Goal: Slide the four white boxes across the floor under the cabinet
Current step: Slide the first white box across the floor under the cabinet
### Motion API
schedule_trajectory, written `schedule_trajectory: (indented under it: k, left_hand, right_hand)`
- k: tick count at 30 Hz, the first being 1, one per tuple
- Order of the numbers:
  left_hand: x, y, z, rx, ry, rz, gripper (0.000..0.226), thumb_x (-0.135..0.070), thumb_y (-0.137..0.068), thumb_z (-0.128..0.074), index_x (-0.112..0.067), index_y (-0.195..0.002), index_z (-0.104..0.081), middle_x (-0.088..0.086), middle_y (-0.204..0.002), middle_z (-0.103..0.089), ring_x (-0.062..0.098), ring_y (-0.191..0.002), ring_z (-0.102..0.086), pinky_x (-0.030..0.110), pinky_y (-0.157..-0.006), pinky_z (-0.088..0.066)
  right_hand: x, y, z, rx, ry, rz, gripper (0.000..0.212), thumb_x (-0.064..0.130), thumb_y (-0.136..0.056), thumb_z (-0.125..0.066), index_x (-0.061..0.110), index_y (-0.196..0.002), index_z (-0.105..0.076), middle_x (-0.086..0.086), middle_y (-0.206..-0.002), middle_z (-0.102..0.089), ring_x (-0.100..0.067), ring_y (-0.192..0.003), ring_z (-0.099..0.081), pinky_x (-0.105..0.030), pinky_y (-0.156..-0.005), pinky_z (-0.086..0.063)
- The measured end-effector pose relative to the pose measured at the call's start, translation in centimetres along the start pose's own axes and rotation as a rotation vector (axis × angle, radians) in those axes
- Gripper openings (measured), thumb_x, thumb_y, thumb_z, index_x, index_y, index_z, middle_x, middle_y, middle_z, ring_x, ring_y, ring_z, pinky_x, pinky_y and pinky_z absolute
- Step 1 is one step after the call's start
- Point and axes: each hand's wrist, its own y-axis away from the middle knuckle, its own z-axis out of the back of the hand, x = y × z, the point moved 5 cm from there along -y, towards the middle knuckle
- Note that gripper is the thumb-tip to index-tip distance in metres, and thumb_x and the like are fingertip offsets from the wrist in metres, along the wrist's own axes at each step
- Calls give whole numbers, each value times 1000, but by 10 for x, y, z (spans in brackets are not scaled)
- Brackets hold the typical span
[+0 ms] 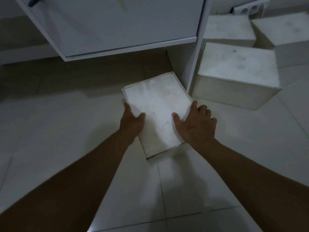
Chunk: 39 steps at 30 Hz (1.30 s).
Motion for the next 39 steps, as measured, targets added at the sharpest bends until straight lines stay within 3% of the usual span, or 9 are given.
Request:
schedule_trajectory:
  k: [3, 5, 7, 10, 12, 19, 23, 28, 39]
  left_hand:
    - [-18, -5, -7, 98, -121, -150, 93, -47, -89, -62, -27, -154, 2, 5, -163, -9, 30, -144, -25, 45, -114, -32]
    - [-28, 5, -12, 119, -414, -356, 102, -68, -81, -56, -26, -154, 2, 4, -163, 11, 27, -149, -3, 48, -119, -15]
    - [-30, 20, -19, 191, -711, -636, 113, -88, -70, -42, -27, -154, 3, 0, -161, 21, 18, -147, 18, 47, -119, 4]
    - [-13, 36, -26, 405, -991, -856, 130, -100, -56, -34, -25, -154, 8, -4, -160, 23, 8, -143, 27, 45, -119, 10]
    - [-3, 36, -30, 407, -1074, -894, 134, -100, -55, -36, -22, -154, 11, -3, -159, 24, 10, -144, 27, 44, -119, 12]
    - [-9, 22, -35, 322, -1058, -973, 93, -62, -90, -43, -18, -154, 7, 3, -162, 16, 16, -147, 17, 42, -121, 0]
    - [-8, 21, -39, 156, -1048, -893, 73, -38, -100, -37, -13, -154, 6, 8, -162, 12, 25, -148, 14, 46, -120, -4]
    - [-20, -3, -49, 75, -1078, -773, 77, -23, -99, -40, -9, -152, 15, 11, -161, 18, 30, -146, 21, 48, -120, 2]
    - [-45, -52, -43, 84, -1009, -818, 71, -25, -101, -38, -10, -152, 10, 10, -161, 15, 26, -148, 16, 44, -120, 3]
  right_hand:
    - [-7, 17, 14, -178, -109, 437, 77, 64, -93, -38, 8, -146, -38, -16, -148, -42, -30, -135, -40, -48, -109, -33]
    - [-13, 32, 12, -144, -195, 769, 78, 62, -92, -49, 6, -145, -42, -15, -152, -39, -26, -143, -33, -51, -114, -29]
    - [-24, 41, 3, -71, -188, 890, 88, 66, -86, -56, 4, -147, -39, -13, -155, -35, -22, -147, -25, -50, -116, -27]
    - [-31, 39, -3, -60, -96, 881, 95, 69, -82, -60, 6, -149, -37, -13, -157, -31, -23, -148, -23, -50, -117, -26]
    - [-31, 36, -6, -74, -57, 880, 88, 60, -84, -63, 8, -150, -36, -11, -158, -30, -23, -148, -23, -48, -116, -28]
    - [-14, 15, -10, -68, 66, 789, 75, 48, -92, -54, 7, -151, -33, -16, -158, -29, -28, -147, -25, -48, -118, -24]
    - [10, 10, -17, -101, 70, 650, 65, 37, -98, -53, 4, -150, -33, -19, -157, -29, -30, -146, -26, -50, -118, -23]
    - [28, -17, -31, -68, 115, 602, 62, 38, -105, -31, 7, -155, -11, -17, -162, -9, -28, -150, -7, -49, -121, -9]
    - [45, -72, -38, -107, 138, 621, 71, 44, -100, -40, 11, -156, -11, -14, -163, -12, -27, -150, -9, -47, -121, -8]
